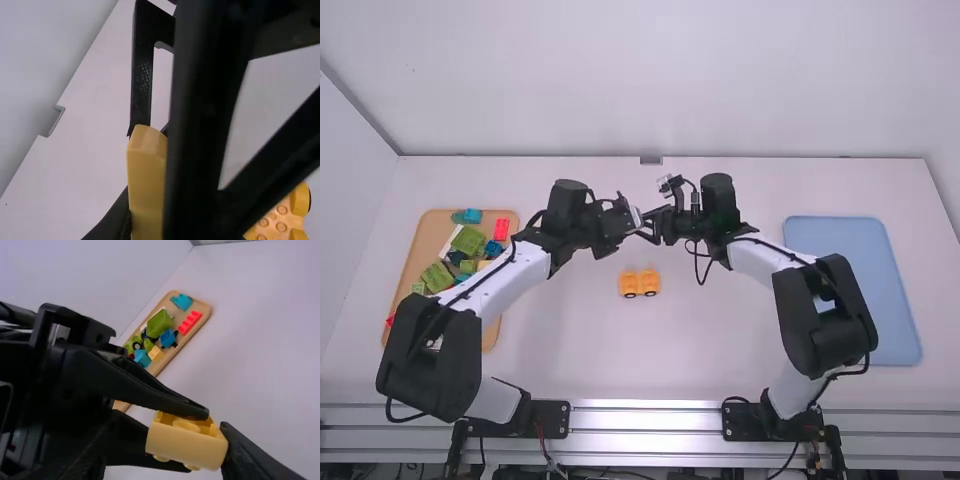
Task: Assemble lego blocks to make yellow taxi
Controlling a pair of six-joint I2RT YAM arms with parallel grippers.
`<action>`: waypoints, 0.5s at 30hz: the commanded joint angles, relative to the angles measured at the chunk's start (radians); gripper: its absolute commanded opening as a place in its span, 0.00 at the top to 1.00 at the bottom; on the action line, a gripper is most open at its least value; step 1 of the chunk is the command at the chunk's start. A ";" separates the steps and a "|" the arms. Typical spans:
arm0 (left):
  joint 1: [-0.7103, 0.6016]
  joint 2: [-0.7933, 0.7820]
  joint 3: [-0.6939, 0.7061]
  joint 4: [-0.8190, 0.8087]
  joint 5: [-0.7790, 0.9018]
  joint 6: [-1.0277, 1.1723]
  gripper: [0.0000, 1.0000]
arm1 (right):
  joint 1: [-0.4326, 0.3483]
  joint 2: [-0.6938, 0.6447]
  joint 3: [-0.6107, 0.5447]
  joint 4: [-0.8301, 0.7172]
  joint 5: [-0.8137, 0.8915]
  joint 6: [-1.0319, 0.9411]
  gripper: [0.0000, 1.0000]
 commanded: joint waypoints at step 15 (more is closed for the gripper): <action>-0.003 0.005 0.011 0.216 0.015 -0.353 0.98 | 0.012 0.008 0.028 0.211 0.082 0.064 0.47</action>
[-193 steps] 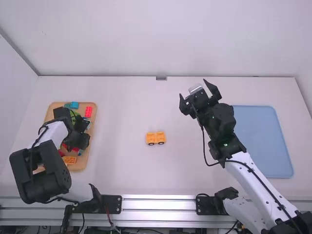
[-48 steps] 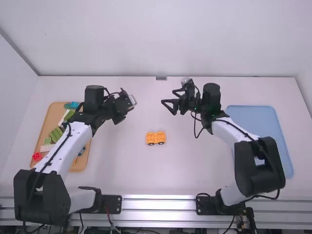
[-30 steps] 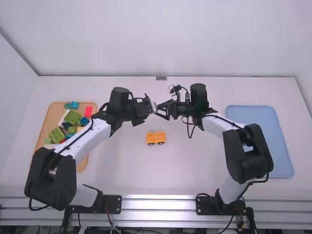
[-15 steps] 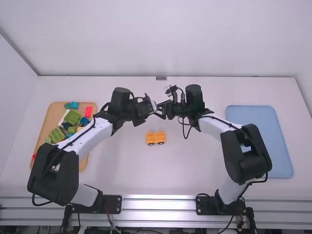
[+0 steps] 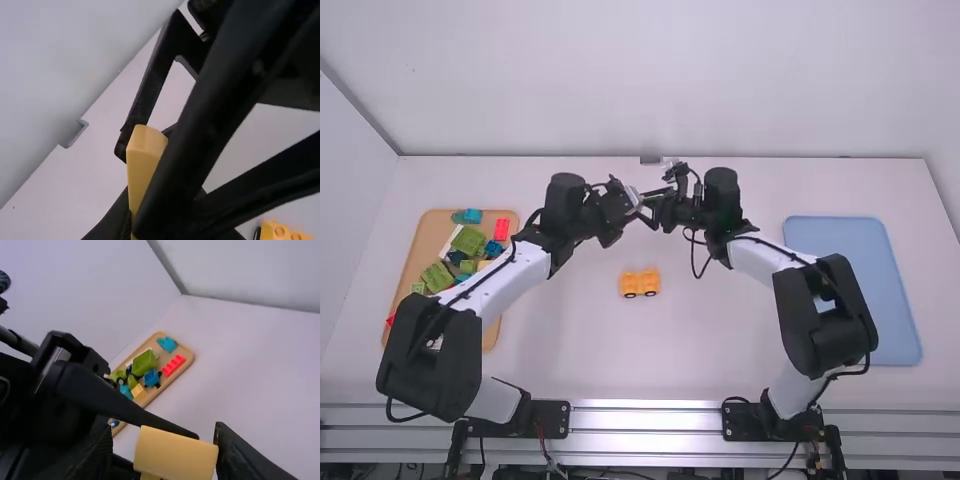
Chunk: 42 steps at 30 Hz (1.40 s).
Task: Assemble lego blocks to make yellow taxi
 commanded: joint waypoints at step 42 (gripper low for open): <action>0.099 0.004 0.011 0.137 -0.248 -0.332 0.01 | 0.002 -0.071 0.290 -1.232 0.682 -0.292 0.86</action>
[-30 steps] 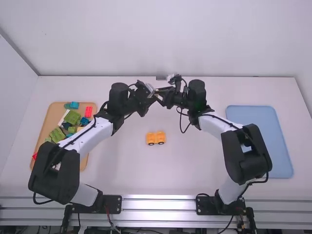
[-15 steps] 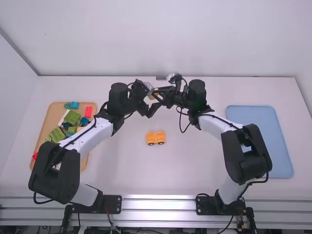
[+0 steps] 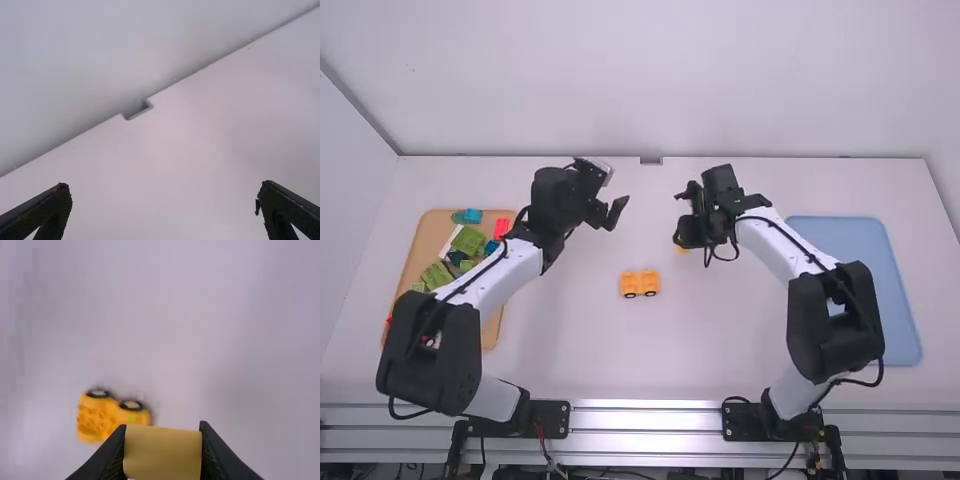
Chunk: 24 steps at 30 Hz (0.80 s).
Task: Assemble lego blocks to make yellow taxi
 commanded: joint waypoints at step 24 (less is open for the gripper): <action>0.047 -0.009 0.019 -0.005 -0.034 -0.011 0.01 | 0.109 0.044 -0.084 -0.181 0.311 1.272 0.90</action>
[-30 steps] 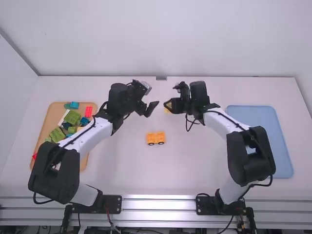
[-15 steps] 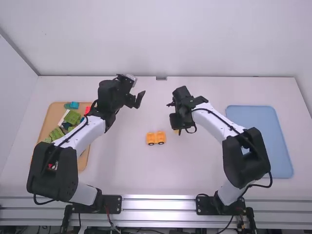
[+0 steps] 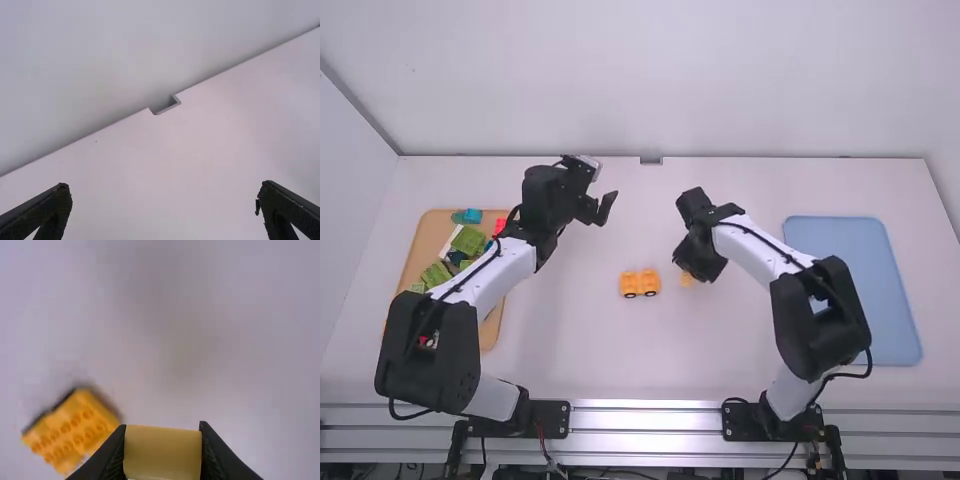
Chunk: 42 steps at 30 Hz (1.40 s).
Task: Assemble lego blocks to make yellow taxi
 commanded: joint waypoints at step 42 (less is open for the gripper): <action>-0.002 -0.009 0.019 -0.019 -0.003 -0.003 0.01 | -0.169 0.007 -0.058 0.133 -0.298 0.366 0.02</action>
